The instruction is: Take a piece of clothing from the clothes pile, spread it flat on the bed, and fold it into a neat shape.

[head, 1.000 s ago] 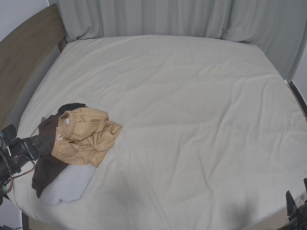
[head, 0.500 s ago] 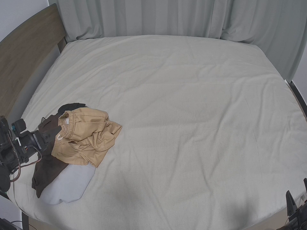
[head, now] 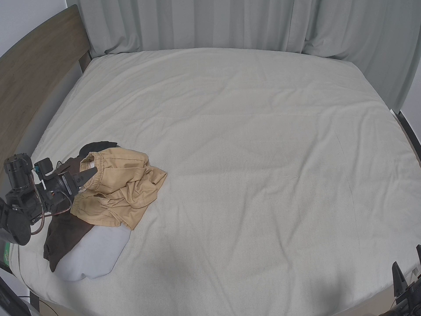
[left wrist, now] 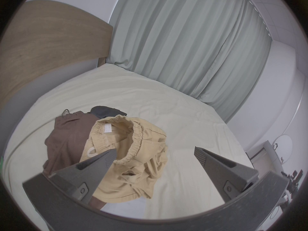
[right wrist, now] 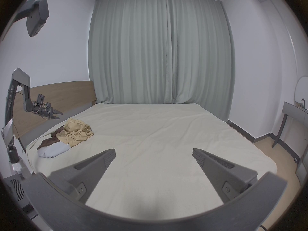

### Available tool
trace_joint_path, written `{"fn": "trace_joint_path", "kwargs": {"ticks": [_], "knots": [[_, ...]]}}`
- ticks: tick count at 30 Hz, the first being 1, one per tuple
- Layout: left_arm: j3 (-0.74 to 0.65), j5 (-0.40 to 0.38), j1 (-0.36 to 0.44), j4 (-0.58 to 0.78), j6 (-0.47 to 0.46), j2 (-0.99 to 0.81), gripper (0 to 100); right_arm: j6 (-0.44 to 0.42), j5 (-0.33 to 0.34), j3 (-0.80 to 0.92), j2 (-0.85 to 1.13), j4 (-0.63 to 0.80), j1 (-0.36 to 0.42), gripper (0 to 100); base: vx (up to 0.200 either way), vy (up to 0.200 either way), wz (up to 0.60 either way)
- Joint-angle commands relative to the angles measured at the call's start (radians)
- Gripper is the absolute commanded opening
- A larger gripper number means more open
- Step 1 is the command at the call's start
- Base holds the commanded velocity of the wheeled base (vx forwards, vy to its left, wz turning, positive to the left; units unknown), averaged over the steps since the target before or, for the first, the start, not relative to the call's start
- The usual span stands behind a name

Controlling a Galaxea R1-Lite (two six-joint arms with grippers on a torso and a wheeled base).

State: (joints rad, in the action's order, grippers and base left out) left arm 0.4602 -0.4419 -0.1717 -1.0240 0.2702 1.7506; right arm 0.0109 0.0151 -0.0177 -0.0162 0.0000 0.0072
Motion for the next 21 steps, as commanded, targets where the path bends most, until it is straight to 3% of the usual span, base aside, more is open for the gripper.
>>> {"fn": "trace_joint_path", "kwargs": {"ticks": [1,21], "knots": [[0.058,-0.02,0.014,-0.001,0.037,0.078,100,0.0,0.0,0.018,0.016,0.0,0.0,100,0.0,0.0,0.0],[0.248,-0.035,0.043,-0.051,0.063,0.257,100,-0.002,0.0,0.018,0.016,0.0,0.002,100,0.0,0.0,0.0]]}}
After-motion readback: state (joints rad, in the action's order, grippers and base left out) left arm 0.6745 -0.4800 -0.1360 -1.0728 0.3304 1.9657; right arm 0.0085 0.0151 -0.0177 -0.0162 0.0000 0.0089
